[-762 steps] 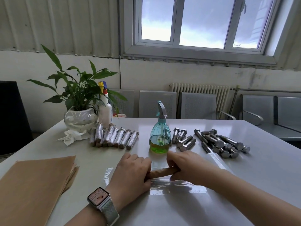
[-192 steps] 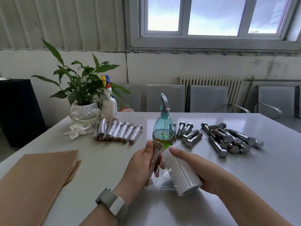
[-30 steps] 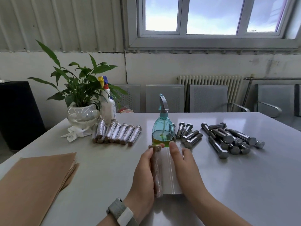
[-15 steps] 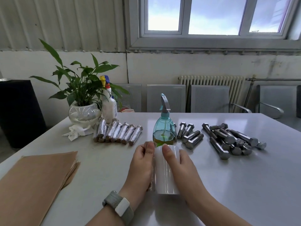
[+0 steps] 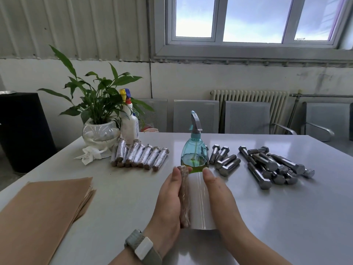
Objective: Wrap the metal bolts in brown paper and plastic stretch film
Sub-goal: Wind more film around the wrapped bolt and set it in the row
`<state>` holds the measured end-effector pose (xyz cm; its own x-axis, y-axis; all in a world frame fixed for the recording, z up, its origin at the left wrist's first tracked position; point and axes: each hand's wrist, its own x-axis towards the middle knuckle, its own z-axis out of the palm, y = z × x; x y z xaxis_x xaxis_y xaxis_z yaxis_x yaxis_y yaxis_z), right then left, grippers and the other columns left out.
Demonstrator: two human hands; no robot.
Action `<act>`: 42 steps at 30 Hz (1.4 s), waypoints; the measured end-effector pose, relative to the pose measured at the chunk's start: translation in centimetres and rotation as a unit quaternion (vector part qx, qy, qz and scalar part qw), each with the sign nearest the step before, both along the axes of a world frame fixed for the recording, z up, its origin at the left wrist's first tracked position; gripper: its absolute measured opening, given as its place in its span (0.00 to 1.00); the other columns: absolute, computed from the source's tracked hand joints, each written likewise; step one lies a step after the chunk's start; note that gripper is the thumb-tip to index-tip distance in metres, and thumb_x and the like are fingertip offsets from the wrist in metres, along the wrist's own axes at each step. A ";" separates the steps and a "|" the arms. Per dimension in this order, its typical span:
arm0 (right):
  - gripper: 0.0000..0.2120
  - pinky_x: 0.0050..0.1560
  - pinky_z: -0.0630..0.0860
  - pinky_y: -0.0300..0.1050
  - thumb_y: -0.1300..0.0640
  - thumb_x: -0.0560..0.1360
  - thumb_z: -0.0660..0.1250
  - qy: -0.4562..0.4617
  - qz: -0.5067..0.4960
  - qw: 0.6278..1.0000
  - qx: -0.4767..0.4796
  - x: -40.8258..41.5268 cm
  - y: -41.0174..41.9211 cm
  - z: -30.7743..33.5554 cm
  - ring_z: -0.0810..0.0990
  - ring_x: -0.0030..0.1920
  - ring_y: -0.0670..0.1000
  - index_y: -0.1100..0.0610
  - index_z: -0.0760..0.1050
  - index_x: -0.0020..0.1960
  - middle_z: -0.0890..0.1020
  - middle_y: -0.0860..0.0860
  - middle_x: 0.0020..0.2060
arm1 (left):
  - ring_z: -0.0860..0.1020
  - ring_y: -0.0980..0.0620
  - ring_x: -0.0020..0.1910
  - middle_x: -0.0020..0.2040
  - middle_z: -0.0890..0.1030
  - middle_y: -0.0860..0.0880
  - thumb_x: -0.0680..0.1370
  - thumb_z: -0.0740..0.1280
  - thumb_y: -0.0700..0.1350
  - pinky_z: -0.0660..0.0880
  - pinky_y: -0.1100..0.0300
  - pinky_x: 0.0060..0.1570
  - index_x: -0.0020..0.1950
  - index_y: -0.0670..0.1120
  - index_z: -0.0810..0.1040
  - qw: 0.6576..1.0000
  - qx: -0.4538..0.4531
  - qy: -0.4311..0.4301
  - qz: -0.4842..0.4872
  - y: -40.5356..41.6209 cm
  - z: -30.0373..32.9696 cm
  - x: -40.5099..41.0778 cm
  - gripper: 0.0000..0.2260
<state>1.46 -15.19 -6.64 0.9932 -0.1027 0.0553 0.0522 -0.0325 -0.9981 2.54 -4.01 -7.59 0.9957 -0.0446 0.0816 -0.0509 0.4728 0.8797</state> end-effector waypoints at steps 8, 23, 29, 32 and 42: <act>0.28 0.46 0.81 0.49 0.33 0.67 0.68 0.045 0.136 0.987 0.073 -0.2 -1.1 0.8 0.85 0.48 0.56 0.55 0.81 0.54 0.86 0.56 0.47 | 0.83 0.49 0.48 0.47 0.83 0.47 0.67 0.70 0.66 0.80 0.53 0.47 0.49 0.56 0.73 0.987 0.110 -0.094 0.076 -0.1 -0.3 -0.1 0.20; 0.34 0.42 0.81 0.46 0.32 0.61 0.74 0.052 0.078 0.994 0.056 -0.4 -0.9 0.9 0.85 0.45 0.50 0.53 0.73 0.57 0.84 0.53 0.48 | 0.82 0.40 0.52 0.52 0.83 0.39 0.80 0.56 0.56 0.78 0.46 0.52 0.54 0.46 0.82 0.999 -0.030 0.018 0.013 -0.2 0.1 -0.4 0.20; 0.37 0.49 0.82 0.55 0.28 0.57 0.71 0.054 0.015 0.998 0.027 -0.3 -0.7 0.2 0.84 0.46 0.51 0.51 0.70 0.57 0.82 0.52 0.49 | 0.83 0.43 0.50 0.49 0.84 0.42 0.73 0.61 0.65 0.77 0.40 0.54 0.54 0.45 0.78 0.990 0.117 -0.038 0.073 -0.2 -0.1 0.1 0.24; 0.36 0.48 0.82 0.54 0.29 0.59 0.73 0.038 0.003 0.999 0.038 -0.2 -0.7 0.1 0.85 0.45 0.51 0.51 0.70 0.55 0.81 0.53 0.49 | 0.82 0.43 0.49 0.47 0.84 0.43 0.70 0.65 0.65 0.77 0.40 0.53 0.50 0.46 0.77 0.984 0.135 -0.051 0.107 -0.1 0.0 0.2 0.23; 0.31 0.40 0.78 0.45 0.24 0.60 0.59 0.002 -0.065 0.998 -0.025 -0.1 0.1 -0.2 0.82 0.40 0.43 0.47 0.71 0.49 0.81 0.47 0.43 | 0.83 0.43 0.48 0.51 0.84 0.40 0.75 0.60 0.63 0.81 0.51 0.43 0.55 0.46 0.82 0.998 -0.034 0.036 -0.038 -0.5 0.5 -1.0 0.23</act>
<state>1.38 -15.09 -6.81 0.9721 -0.2269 0.0599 0.0406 -0.0887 -0.9952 1.50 -4.51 -7.10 0.9931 -0.1165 0.0147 0.0498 0.5313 0.8457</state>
